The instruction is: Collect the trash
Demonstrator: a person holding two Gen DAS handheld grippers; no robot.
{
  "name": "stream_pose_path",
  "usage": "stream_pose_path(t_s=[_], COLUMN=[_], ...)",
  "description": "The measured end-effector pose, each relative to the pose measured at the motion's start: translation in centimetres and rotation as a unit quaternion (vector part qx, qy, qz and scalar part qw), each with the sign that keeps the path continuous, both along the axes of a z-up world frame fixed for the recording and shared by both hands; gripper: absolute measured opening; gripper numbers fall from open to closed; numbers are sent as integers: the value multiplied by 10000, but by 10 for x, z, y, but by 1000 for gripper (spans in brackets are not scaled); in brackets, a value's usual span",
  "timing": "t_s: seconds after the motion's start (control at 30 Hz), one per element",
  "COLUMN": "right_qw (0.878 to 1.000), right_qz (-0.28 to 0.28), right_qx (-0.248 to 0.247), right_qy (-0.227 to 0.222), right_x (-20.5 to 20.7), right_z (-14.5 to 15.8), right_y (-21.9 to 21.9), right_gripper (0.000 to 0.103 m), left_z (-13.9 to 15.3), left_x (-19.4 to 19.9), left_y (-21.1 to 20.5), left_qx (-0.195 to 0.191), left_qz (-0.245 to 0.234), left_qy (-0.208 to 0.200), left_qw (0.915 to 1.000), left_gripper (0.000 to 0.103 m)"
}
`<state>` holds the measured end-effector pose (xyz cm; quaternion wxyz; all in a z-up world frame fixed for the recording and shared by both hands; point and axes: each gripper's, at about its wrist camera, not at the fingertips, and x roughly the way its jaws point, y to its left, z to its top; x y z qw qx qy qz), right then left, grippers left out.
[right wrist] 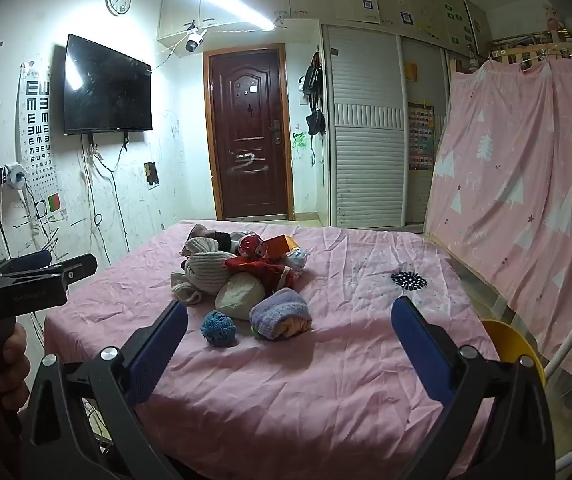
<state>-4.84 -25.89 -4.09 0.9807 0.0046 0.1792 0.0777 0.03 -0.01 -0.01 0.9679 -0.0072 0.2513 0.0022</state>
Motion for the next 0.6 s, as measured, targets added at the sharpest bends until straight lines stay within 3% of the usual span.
stream_pose_path(t_s=[0.6], right_qw=[10000], right_qz=[-7], right_qx=[-53], right_qy=[-9], right_x=[0], right_z=[0], right_y=[1], right_gripper=[95], left_z=[0], left_x=[0], left_y=[0], left_qx=[-1], left_qz=[0], left_qy=[-9], left_qw=[10000], left_gripper=[97])
